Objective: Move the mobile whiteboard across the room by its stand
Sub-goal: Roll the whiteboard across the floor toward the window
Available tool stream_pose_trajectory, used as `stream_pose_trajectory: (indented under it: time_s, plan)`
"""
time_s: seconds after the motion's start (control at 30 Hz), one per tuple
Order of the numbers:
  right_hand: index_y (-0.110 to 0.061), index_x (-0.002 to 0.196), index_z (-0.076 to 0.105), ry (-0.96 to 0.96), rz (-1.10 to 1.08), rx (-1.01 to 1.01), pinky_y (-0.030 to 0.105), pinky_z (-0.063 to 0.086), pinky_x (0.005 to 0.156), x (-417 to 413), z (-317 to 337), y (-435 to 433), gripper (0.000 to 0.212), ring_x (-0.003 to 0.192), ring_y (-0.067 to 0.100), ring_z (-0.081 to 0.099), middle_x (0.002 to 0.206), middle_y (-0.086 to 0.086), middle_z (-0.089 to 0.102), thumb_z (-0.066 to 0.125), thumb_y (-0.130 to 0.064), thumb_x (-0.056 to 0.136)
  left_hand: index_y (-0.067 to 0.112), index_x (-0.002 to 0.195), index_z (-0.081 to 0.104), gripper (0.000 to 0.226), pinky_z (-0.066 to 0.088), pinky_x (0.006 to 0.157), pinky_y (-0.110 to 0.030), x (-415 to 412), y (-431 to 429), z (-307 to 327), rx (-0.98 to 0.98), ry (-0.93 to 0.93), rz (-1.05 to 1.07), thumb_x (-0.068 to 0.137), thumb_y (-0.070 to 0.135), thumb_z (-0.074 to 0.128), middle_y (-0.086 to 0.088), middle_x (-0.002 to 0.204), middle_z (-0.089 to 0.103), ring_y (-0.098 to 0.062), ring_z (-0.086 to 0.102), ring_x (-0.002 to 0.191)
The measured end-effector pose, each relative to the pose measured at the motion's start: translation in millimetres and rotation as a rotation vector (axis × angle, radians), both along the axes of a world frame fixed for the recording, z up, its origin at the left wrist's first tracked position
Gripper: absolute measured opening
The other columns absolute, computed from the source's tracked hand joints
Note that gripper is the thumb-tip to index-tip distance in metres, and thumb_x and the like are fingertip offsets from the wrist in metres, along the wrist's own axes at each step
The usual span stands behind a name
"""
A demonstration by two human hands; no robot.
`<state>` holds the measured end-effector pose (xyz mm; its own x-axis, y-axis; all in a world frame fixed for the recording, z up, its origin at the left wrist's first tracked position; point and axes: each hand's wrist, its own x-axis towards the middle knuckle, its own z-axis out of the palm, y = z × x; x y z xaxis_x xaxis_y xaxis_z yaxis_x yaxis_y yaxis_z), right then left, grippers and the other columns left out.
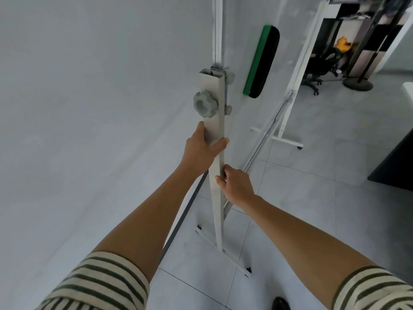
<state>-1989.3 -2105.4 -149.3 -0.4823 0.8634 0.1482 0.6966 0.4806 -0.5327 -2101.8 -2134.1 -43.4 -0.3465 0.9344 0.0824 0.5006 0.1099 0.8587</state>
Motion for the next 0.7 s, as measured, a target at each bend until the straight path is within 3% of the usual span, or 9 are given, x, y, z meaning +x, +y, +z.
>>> stream_pose_trajectory:
  time_s: [0.2, 0.47, 0.7]
  plan:
    - [-0.007, 0.103, 0.057, 0.000, 0.028, -0.030, 0.033, 0.052, 0.079, -8.7, -0.5, -79.3, 0.030, 0.082, 0.028, 0.069, 0.094, 0.009, 0.073, 0.050, -0.035, 0.094, 0.014, 0.125, 0.046, 0.049, 0.050, 0.072, -0.028, -7.8, -79.6, -4.4, -0.008, 0.057, 0.029, 0.087, 0.040, 0.065, -0.003, 0.110, 0.061, -0.025, 0.058, 0.095]
    - [-0.006, 0.107, 0.057, 0.010, 0.143, -0.056, 0.032, 0.048, 0.079, -2.7, 3.5, -177.2, 0.031, 0.086, 0.031, 0.067, 0.096, 0.011, 0.072, 0.050, -0.034, 0.093, 0.013, 0.129, 0.045, 0.050, 0.053, 0.092, -0.046, 4.2, -195.2, 5.8, -0.044, 0.020, 0.130, 0.088, 0.034, 0.065, -0.009, 0.118, 0.062, -0.031, 0.059, 0.107]
    - [-0.006, 0.102, 0.057, 0.034, 0.261, -0.030, 0.031, 0.044, 0.070, 11.6, -3.3, -278.7, 0.029, 0.079, 0.032, 0.067, 0.090, 0.010, 0.072, 0.051, -0.032, 0.093, 0.016, 0.131, 0.045, 0.054, 0.052, 0.099, -0.049, 27.6, -311.4, 4.9, -0.046, -0.066, 0.243, 0.084, 0.036, 0.066, -0.008, 0.121, 0.062, -0.031, 0.059, 0.112]
